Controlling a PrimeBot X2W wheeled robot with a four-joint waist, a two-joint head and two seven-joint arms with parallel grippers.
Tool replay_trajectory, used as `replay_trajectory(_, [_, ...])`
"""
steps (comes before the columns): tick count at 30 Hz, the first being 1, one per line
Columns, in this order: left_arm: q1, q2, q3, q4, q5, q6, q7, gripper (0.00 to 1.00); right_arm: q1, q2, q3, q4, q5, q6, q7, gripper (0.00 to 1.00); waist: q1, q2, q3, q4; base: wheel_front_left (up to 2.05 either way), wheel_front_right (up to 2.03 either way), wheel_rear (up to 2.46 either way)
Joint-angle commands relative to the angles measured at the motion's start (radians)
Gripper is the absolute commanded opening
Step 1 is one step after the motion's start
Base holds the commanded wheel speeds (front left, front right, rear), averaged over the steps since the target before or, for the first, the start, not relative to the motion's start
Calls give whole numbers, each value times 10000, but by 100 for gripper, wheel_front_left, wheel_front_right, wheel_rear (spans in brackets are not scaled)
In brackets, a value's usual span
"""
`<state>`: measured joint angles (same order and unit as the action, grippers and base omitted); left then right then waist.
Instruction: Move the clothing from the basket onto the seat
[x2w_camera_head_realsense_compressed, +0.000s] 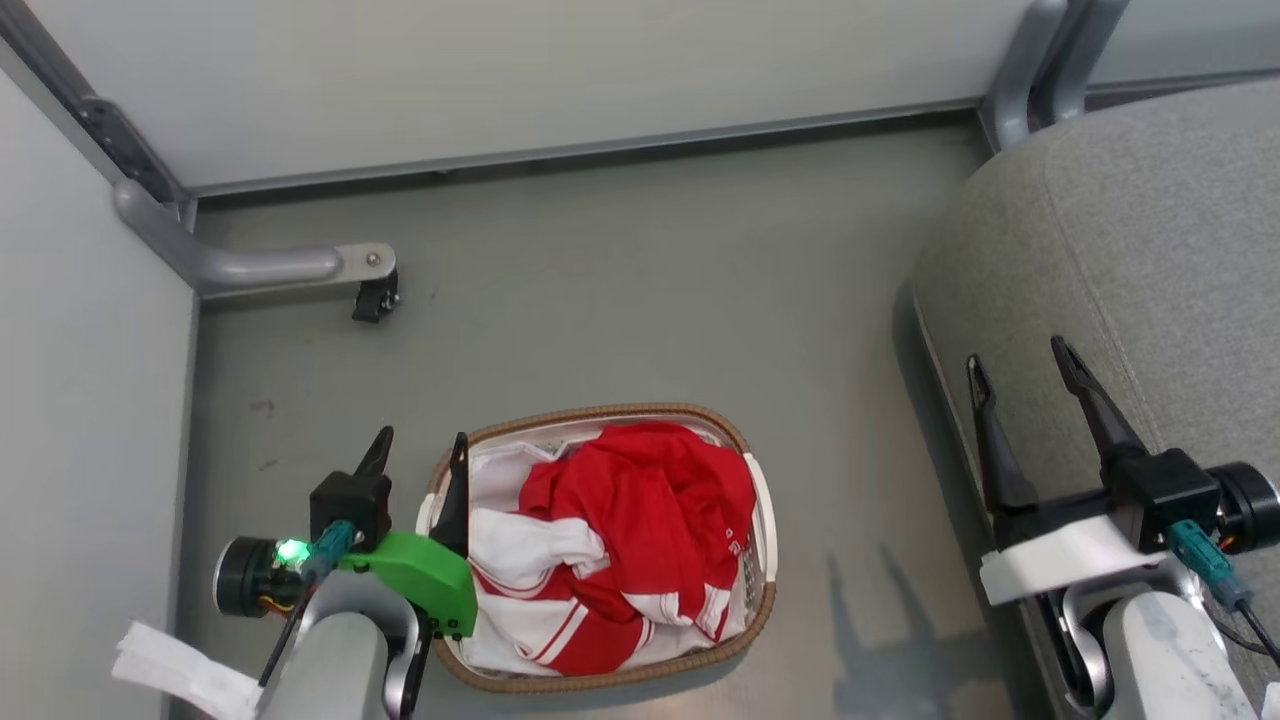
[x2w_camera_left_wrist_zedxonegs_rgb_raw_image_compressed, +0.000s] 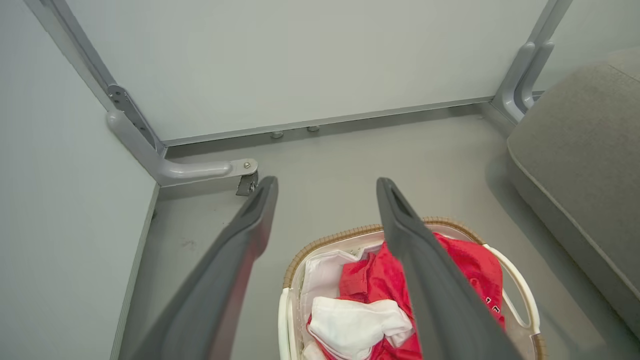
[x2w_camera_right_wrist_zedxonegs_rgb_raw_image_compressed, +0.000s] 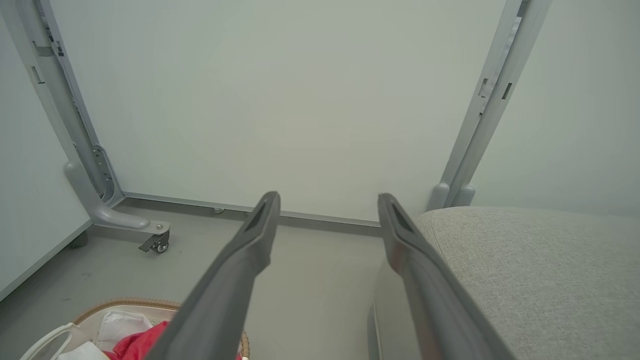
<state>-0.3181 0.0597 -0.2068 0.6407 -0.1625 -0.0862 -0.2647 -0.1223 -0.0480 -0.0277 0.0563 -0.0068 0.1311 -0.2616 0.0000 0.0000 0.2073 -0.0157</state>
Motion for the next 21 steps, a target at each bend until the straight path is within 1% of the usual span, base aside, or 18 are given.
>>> replay_trajectory(1, [-521, 112, -133, 469, 212, -69, 5, 100, -293, -41, 36, -52, -3, -6, -53, 100, 0, 0, 1520, -363, 0, 0, 0])
replay_trajectory(7, [-1917, 155, -821, 2719, 656, -257, 94, 100, -982, -41, 243, -52, -55, -6, -53, 100, 0, 0, 2646, -524, 0, 0, 0])
replay_trajectory(11, [-2659, 173, -1514, 3841, 1026, -363, 309, 100, -1292, -41, 370, -91, 26, -6, -53, 100, 0, 0, 3205, -625, 0, 0, 0])
replay_trajectory(16, [-3421, 176, -2371, 4877, 1369, -439, 690, 100, -1692, -40, 573, -162, 107, -6, -53, 100, 0, 0, 3835, -776, 0, 0, 0])
replay_trajectory(21, [-4040, 321, -3098, 5584, 1461, -446, 1049, 100, -2106, -40, 765, -206, 269, -6, -53, 100, 0, 0, 4452, -1004, 0, 0, 0])
